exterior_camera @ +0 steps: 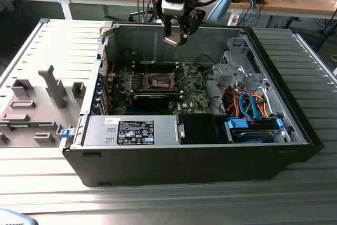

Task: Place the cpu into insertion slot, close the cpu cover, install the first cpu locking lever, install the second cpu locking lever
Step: 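Place the cpu into insertion slot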

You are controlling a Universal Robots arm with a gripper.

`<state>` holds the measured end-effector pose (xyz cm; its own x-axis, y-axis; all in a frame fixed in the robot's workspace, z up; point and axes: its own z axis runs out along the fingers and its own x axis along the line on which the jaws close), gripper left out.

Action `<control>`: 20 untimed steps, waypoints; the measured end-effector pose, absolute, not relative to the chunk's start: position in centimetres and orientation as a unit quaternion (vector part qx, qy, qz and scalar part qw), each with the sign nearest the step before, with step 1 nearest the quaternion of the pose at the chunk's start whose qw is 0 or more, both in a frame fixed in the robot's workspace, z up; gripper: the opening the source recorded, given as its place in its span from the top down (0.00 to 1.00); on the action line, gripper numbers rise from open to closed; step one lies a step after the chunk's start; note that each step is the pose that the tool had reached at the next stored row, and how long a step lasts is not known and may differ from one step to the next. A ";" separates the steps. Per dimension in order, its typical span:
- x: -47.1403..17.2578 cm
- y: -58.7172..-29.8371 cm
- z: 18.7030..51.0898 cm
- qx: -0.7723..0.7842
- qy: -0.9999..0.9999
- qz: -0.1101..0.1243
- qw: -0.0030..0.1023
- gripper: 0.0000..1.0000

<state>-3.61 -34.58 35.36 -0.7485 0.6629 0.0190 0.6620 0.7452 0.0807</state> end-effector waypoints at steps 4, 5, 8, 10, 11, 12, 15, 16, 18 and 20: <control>-3.6 -34.6 35.4 0.355 0.934 0.041 0.005 0.46; -3.6 -34.6 35.4 0.356 0.934 0.041 0.005 0.46; -3.6 -34.6 35.4 0.356 0.933 0.041 0.006 0.46; -3.6 -34.6 35.4 0.357 0.933 0.041 0.006 0.46; -3.6 -34.6 35.3 0.358 0.933 0.041 0.006 0.46; -3.6 -34.6 35.3 0.358 0.933 0.041 0.006 0.46; -3.6 -34.6 35.3 0.359 0.932 0.041 0.006 0.46; -3.6 -34.6 35.3 0.359 0.932 0.041 0.006 0.46; -3.6 -34.6 35.3 0.360 0.932 0.041 0.006 0.46; -3.6 -34.6 35.3 0.360 0.932 0.041 0.006 0.46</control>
